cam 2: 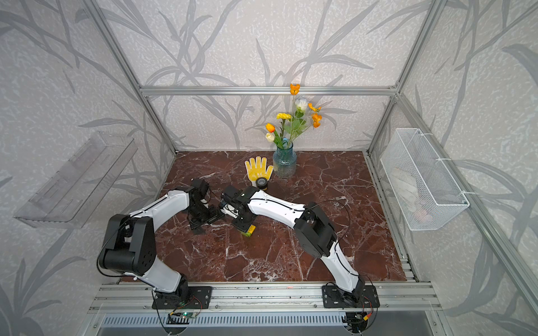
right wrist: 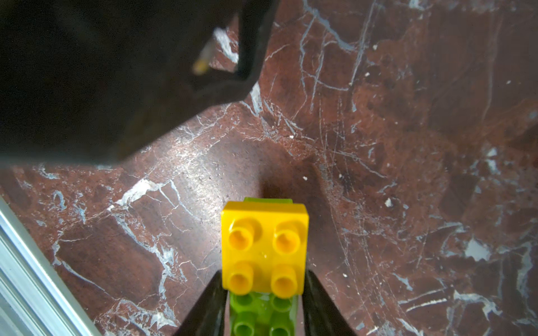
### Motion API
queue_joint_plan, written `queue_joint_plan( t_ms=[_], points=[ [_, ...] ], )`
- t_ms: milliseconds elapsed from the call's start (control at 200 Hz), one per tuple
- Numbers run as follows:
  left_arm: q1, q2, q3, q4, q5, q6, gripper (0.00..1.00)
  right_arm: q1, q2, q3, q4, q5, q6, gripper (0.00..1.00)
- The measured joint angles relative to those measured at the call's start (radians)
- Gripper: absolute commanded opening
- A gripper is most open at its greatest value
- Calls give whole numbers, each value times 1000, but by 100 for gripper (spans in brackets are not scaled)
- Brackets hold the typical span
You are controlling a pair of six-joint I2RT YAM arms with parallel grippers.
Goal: Assemble a carrot with lego
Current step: Adjust the lego brick at the center of the board.
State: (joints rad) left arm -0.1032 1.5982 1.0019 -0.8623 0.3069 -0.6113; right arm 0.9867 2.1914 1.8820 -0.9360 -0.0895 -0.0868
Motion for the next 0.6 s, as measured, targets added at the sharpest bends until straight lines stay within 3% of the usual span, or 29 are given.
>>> queue_joint_plan(
  t_ms=[330, 600],
  points=[
    [2, -1, 2, 2, 6, 0, 100, -20, -11, -21, 15, -37, 7, 30],
    [3, -5, 9, 5, 13, -1, 100, -91, -50, -90, 41, -157, 49, 29]
  ],
)
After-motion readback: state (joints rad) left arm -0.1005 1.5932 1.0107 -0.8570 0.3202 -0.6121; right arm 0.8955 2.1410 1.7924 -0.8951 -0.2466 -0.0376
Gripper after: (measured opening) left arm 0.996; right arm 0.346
